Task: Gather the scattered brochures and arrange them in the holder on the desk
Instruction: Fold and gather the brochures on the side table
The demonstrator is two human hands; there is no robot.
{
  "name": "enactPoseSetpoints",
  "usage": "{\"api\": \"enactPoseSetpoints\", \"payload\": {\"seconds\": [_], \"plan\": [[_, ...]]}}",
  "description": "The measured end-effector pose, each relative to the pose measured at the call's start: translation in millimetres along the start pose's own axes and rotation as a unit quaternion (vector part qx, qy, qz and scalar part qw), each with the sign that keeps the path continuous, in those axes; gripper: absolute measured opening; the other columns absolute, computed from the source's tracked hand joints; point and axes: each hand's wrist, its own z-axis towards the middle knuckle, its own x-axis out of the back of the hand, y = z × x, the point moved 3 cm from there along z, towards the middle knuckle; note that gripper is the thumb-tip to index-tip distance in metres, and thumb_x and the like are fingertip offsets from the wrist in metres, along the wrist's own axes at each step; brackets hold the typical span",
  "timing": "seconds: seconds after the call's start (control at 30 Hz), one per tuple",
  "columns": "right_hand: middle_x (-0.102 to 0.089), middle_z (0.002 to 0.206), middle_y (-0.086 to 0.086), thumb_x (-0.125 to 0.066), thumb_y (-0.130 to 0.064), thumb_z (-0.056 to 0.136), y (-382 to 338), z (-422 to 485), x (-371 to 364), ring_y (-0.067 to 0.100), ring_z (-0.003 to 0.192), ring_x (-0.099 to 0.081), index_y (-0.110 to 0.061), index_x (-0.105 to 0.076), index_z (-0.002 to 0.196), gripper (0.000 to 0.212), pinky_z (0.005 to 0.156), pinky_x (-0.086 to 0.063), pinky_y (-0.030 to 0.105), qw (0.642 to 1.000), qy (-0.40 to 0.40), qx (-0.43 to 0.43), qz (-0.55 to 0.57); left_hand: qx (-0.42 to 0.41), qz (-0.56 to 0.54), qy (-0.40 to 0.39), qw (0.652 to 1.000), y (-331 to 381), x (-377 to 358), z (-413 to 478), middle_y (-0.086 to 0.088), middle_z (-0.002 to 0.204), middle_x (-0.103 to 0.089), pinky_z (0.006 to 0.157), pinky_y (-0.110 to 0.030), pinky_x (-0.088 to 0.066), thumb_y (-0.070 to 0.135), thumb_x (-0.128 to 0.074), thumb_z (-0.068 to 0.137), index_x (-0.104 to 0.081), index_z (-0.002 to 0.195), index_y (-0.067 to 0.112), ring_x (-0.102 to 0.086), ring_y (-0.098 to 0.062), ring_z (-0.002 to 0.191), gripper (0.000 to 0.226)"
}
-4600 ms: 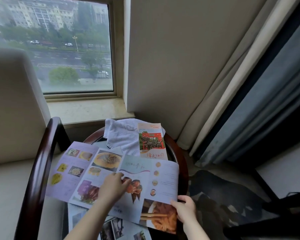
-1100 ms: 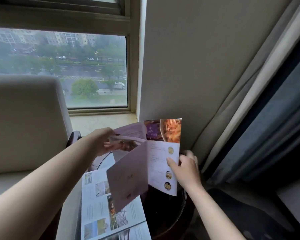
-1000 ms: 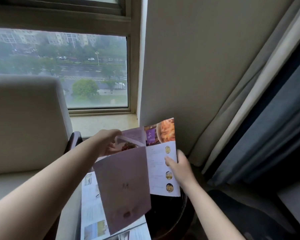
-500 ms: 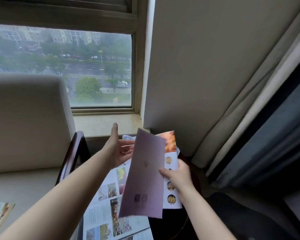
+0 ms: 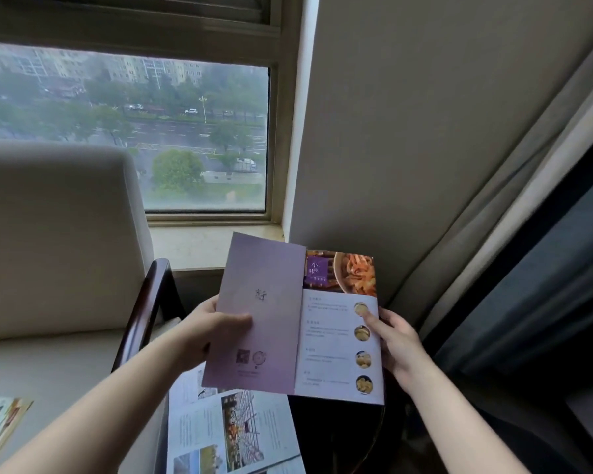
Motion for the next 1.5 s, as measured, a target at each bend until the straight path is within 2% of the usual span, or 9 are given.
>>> {"api": "enactPoseSetpoints", "payload": {"seconds": [0.17, 0.37, 0.67, 0.87, 1.0, 1.13, 1.23, 1.33, 1.5], "plan": [[-0.068, 0.121, 0.017, -0.050, -0.059, 0.082, 15.8, -12.1, -13.6, 0.034, 0.107, -0.067, -0.015, -0.070, 0.118, 0.059, 0.083, -0.057, 0.045, 0.978, -0.131, -0.083, 0.142, 0.005, -0.005, 0.014, 1.000, 2.8, -0.1, 5.5, -0.013, 0.090, -0.075, 0.069, -0.043, -0.060, 0.005, -0.072, 0.065, -0.065, 0.103, 0.011, -0.071, -0.029, 0.074, 0.040], [-0.075, 0.100, 0.019, -0.031, -0.076, 0.083, 38.5, -11.3, -12.9, 0.036, 0.084, -0.074, -0.011, -0.080, 0.092, 0.082, 0.064, -0.060, 0.042, 0.945, -0.111, -0.122, 0.284, 0.024, -0.005, 0.010, 1.000, -5.1, -13.3, 12.1, -0.011, 0.082, -0.075, 0.059, -0.036, -0.059, -0.007, -0.057, 0.086, -0.064, 0.098, 0.011, -0.072, -0.026, 0.066, 0.024], [-0.039, 0.151, 0.018, -0.035, -0.088, 0.068, 52.8, -2.3, -11.4, 0.039, 0.141, -0.032, -0.017, -0.049, 0.141, 0.103, 0.116, -0.021, 0.058, 0.918, -0.216, -0.155, 0.295, 0.040, 0.004, 0.060, 0.997, -0.6, 1.3, 15.7, -0.016, 0.086, -0.070, 0.067, -0.039, -0.055, -0.010, -0.051, 0.087, -0.061, 0.101, 0.007, -0.066, -0.032, 0.071, 0.024], [-0.061, 0.113, 0.015, -0.026, -0.061, 0.095, 102.2, 14.4, -43.5, 0.034, 0.108, -0.054, -0.017, -0.051, 0.134, 0.064, 0.092, -0.041, 0.049, 0.952, -0.047, -0.261, 0.155, 0.043, -0.044, 0.029, 0.998, 13.3, -23.0, 22.4, -0.020, 0.097, -0.066, 0.075, -0.044, -0.052, -0.009, -0.047, 0.088, -0.055, 0.120, 0.005, -0.063, -0.035, 0.081, 0.036], [-0.031, 0.151, 0.025, -0.028, -0.083, 0.079, 142.9, -1.4, -83.5, 0.045, 0.138, -0.031, -0.015, -0.023, 0.151, 0.099, 0.101, -0.032, 0.061, 0.885, -0.065, -0.396, 0.234, 0.051, -0.047, -0.018, 0.997, 27.1, -53.4, 27.1, -0.015, 0.090, -0.063, 0.074, -0.042, -0.049, 0.001, -0.052, 0.088, -0.053, 0.123, 0.007, -0.062, -0.030, 0.077, 0.035], [-0.033, 0.145, 0.036, -0.052, -0.076, 0.073, 124.3, -2.7, -115.8, 0.052, 0.135, -0.032, -0.006, -0.005, 0.153, 0.117, 0.083, -0.052, 0.062, 0.810, -0.144, -0.344, 0.453, 0.078, -0.078, -0.034, 0.993, 35.8, -63.6, 26.8, -0.016, 0.088, -0.064, 0.076, -0.041, -0.049, 0.006, -0.051, 0.089, -0.055, 0.121, 0.007, -0.062, -0.030, 0.075, 0.032], [-0.067, 0.114, 0.028, -0.059, -0.057, 0.083, 91.8, 9.2, -112.4, 0.040, 0.114, -0.057, 0.000, -0.063, 0.119, 0.067, 0.086, -0.054, 0.046, 0.829, -0.153, -0.245, 0.479, 0.085, -0.073, -0.033, 0.993, 38.7, -54.6, 23.6, -0.020, 0.102, -0.060, 0.079, -0.044, -0.047, 0.007, -0.050, 0.089, -0.050, 0.131, 0.006, -0.059, -0.034, 0.083, 0.041], [-0.075, 0.066, 0.009, -0.023, -0.025, 0.105, 76.0, 38.4, -73.2, 0.022, 0.062, -0.073, -0.009, -0.058, 0.093, 0.041, 0.059, -0.060, 0.030, 0.880, -0.009, -0.145, 0.453, 0.075, -0.059, 0.005, 0.995, 40.5, -36.4, 19.2, -0.021, 0.105, -0.062, 0.076, -0.044, -0.050, 0.004, -0.049, 0.090, -0.050, 0.132, 0.007, -0.062, -0.036, 0.084, 0.041], [-0.074, 0.087, 0.015, -0.046, -0.012, 0.098, 50.7, 42.1, -2.1, 0.022, 0.069, -0.073, -0.007, -0.063, 0.108, 0.020, 0.065, -0.061, 0.031, 0.910, 0.069, -0.086, 0.400, 0.043, -0.047, 0.129, 0.990, 36.3, 2.3, 14.7, -0.025, 0.109, -0.063, 0.068, -0.043, -0.052, -0.006, -0.052, 0.089, -0.052, 0.128, 0.002, -0.063, -0.036, 0.082, 0.041]]}}
